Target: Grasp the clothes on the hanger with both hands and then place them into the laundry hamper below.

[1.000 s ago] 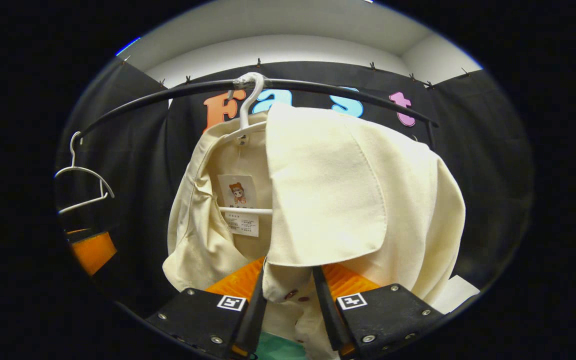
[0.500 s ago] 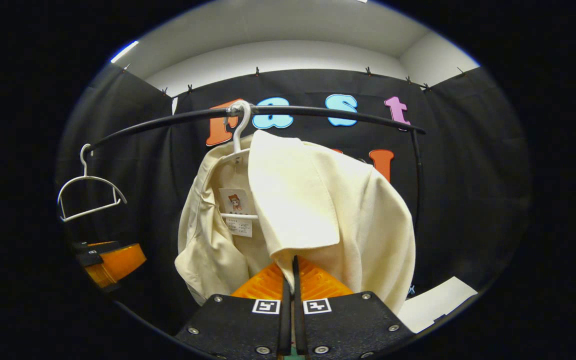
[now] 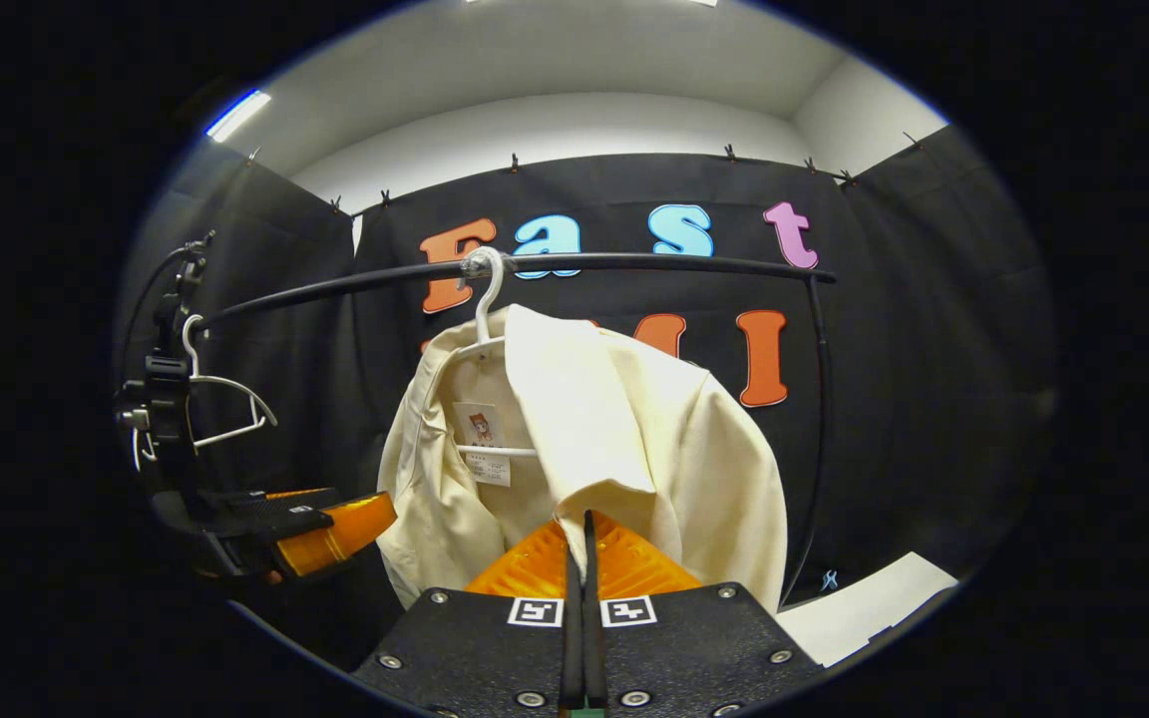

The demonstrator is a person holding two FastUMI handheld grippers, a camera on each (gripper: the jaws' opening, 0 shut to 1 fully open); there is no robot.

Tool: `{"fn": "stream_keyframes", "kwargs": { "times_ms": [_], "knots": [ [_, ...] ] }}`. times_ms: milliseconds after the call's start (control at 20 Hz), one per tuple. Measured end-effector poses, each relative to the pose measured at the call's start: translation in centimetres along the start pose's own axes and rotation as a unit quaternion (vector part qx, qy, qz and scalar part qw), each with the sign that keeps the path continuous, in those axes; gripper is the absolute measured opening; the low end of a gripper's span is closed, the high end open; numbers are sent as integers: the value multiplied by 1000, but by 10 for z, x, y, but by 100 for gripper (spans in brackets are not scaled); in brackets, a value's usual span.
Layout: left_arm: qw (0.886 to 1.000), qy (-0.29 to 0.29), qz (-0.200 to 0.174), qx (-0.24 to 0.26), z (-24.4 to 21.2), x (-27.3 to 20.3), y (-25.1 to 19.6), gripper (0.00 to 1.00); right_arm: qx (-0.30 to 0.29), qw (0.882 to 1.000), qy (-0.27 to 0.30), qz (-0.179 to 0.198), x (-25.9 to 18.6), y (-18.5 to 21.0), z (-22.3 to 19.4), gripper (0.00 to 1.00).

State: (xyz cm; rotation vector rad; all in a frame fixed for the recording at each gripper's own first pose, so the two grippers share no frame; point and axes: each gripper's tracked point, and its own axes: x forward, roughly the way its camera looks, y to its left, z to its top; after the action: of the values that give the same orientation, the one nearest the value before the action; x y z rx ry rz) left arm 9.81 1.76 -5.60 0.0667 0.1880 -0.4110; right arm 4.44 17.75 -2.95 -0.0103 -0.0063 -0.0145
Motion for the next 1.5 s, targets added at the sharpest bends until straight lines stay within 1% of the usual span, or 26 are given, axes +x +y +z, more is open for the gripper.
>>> {"fn": "stream_keyframes", "kwargs": {
  "times_ms": [150, 250, 300, 450, 500, 550, 600, 750, 800, 850, 900, 950, 1000, 1150, 1200, 1250, 1300, 1350, 1400, 1450, 1500],
  "knots": [
    [1000, 16, -14, -2, -6, 25, -8, 100, 0, 1000, -2, -6, -1, -5, 0, 0],
    [1000, 28, -12, -4, -11, 38, -7, 100, -3, 1000, -4, -11, -3, -8, 4, 0],
    [999, 27, -17, -4, -11, 41, -11, 97, -5, 1000, -5, -13, -4, -8, 3, 0],
    [999, 25, -46, -5, -10, 54, -25, 97, -5, 1000, -5, -18, -6, -10, 2, 0],
    [998, 29, -56, -12, -14, 59, -30, 100, -5, 1000, -4, -19, -4, -10, 3, 0],
    [997, 32, -64, -22, -15, 62, -34, 100, -5, 1000, -4, -20, -3, -11, 4, 0],
    [996, 32, -72, -35, -17, 66, -37, 97, -5, 1000, -3, -21, -4, -11, 4, 0],
    [994, 38, -73, -65, -23, 78, -35, 97, -12, 1000, -4, -25, -3, -12, 6, 0],
    [993, 46, -81, -69, -26, 79, -38, 100, -13, 1000, -4, -26, -2, -12, 7, 0],
    [993, 48, -80, -69, -26, 81, -36, 97, -15, 1000, -4, -27, 0, -12, 8, 0],
    [994, 47, -74, -65, -26, 84, -33, 96, -15, 999, -5, -28, 1, -13, 10, 0],
    [994, 49, -71, -60, -26, 85, -31, 86, -16, 999, -5, -29, 3, -14, 10, 0],
    [995, 51, -68, -56, -26, 87, -32, 64, -16, 999, -6, -29, 4, -15, 12, 0],
    [995, 61, -58, -44, -29, 88, -26, 42, -19, 999, -10, -29, 8, -15, 19, 0],
    [995, 62, -61, -37, -29, 87, -26, 26, -20, 999, -11, -28, 8, -15, 21, 0],
    [995, 60, -73, -36, -27, 85, -29, 21, -21, 999, -13, -26, 7, -15, 23, 0],
    [995, 51, -82, -38, -23, 81, -31, 20, -21, 999, -17, -23, 6, -16, 29, 0],
    [996, 44, -69, -42, -19, 78, -22, 14, -23, 999, -21, -21, 5, -16, 34, 0],
    [996, 42, -63, -49, -17, 73, -16, 8, -25, 999, -25, -20, 4, -17, 38, 0],
    [995, 42, -68, -57, -16, 68, -17, 9, -26, 999, -28, -19, 3, -18, 42, 0],
    [995, 38, -64, -62, -11, 65, -15, 8, -26, 999, -32, -17, 3, -19, 46, 0]
  ]
}}
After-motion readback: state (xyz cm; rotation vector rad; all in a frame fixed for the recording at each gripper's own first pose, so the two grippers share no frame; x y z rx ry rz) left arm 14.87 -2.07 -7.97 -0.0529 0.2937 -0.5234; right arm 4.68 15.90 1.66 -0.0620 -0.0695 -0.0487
